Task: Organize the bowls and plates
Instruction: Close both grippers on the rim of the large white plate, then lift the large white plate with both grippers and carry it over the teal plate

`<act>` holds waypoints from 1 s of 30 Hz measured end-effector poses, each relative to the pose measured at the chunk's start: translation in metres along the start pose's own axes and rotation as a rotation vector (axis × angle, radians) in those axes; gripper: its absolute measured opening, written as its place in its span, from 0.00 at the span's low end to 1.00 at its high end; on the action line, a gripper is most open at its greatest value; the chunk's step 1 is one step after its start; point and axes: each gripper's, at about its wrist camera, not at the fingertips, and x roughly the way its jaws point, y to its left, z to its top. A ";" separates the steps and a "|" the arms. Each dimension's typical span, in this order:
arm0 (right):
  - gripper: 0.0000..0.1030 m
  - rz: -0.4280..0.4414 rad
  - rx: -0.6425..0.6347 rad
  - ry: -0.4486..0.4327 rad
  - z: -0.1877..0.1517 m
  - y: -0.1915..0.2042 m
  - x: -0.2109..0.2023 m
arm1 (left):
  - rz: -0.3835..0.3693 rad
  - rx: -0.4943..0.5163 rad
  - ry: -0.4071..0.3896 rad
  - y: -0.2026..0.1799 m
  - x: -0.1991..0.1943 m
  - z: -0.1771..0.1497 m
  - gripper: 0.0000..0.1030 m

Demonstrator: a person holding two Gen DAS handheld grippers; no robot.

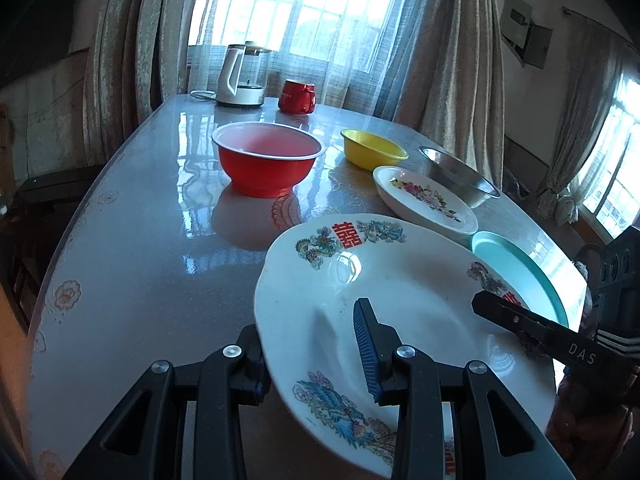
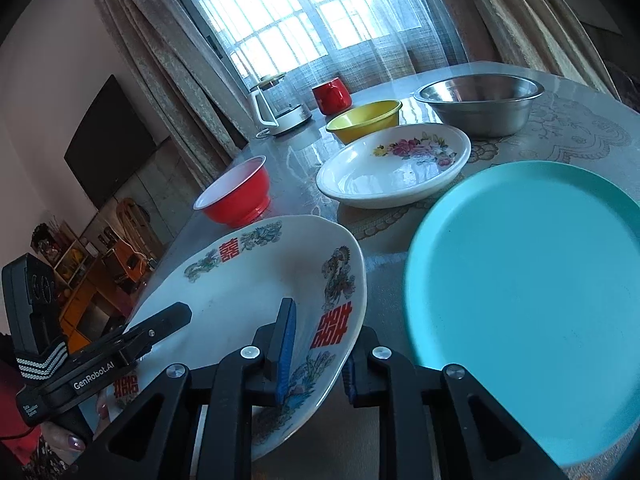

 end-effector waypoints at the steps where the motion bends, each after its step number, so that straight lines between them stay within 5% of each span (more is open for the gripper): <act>1: 0.20 0.005 0.011 0.000 -0.001 -0.001 -0.002 | -0.001 0.006 -0.002 -0.001 -0.001 -0.001 0.35; 30: 0.20 -0.119 0.073 -0.124 -0.006 -0.051 -0.085 | -0.097 0.188 0.033 -0.101 0.015 0.006 0.35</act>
